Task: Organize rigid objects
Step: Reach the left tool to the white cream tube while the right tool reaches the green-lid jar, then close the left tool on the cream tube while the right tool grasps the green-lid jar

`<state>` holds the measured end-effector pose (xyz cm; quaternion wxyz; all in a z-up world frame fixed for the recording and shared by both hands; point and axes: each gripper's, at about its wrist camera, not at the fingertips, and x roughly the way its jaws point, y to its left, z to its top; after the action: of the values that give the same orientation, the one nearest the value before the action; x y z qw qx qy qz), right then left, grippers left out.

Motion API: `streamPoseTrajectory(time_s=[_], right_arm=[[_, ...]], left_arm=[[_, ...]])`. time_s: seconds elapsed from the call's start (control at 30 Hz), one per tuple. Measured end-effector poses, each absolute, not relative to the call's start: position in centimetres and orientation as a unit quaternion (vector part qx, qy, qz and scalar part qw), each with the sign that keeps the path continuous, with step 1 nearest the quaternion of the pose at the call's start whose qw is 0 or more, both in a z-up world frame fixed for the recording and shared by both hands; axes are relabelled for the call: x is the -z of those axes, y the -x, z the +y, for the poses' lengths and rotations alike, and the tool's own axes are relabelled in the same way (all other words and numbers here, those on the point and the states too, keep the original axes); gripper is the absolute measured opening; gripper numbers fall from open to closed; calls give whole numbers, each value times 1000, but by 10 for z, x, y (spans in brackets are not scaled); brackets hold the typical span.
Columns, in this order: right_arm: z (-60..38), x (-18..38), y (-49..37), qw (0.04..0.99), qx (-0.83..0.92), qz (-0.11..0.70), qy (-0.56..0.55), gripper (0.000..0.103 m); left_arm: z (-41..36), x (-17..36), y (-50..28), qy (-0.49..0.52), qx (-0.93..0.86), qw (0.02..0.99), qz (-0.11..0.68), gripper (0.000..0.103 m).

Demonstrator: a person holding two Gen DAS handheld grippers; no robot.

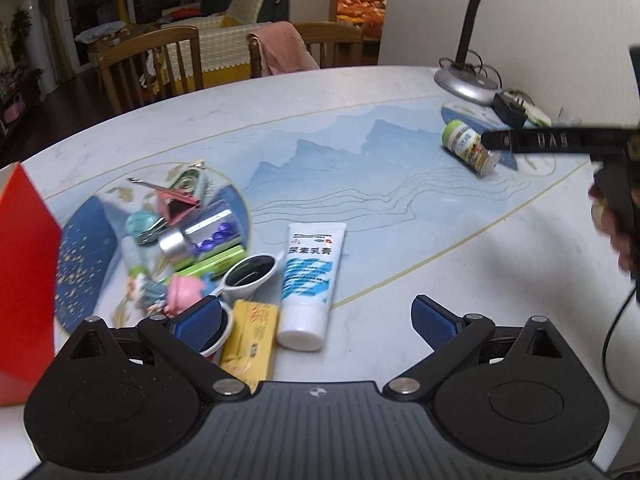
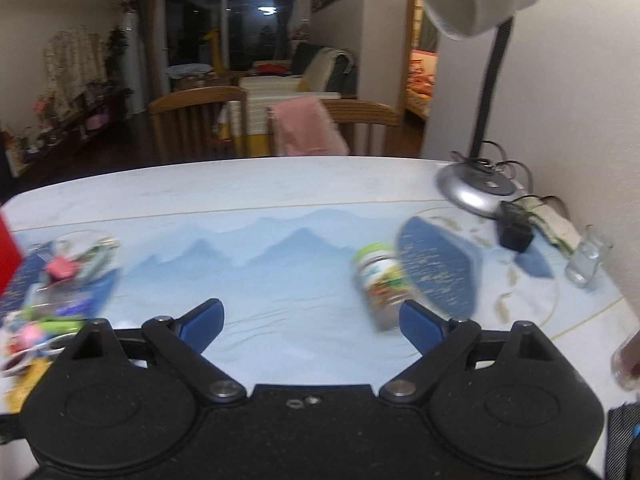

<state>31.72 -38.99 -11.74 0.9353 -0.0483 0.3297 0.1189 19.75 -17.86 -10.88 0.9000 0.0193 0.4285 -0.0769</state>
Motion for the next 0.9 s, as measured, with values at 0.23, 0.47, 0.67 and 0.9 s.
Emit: streamPoseTrajectory(time_s=[0.23, 0.47, 0.67, 0.9], right_arm=[[-421, 132, -359, 937, -80, 333, 63, 91], [-435, 146, -387, 932, -75, 347, 72, 87], [-434, 158, -405, 927, -82, 359, 75, 84], [-435, 173, -422, 919, -95, 376, 69, 76]], left_arm=[[-196, 123, -217, -43, 83, 890, 447, 96], [-203, 139, -235, -53, 77, 871, 482, 95], [-204, 146, -252, -49, 80, 859, 503, 88], [-201, 156, -267, -31, 76, 848, 524, 74]])
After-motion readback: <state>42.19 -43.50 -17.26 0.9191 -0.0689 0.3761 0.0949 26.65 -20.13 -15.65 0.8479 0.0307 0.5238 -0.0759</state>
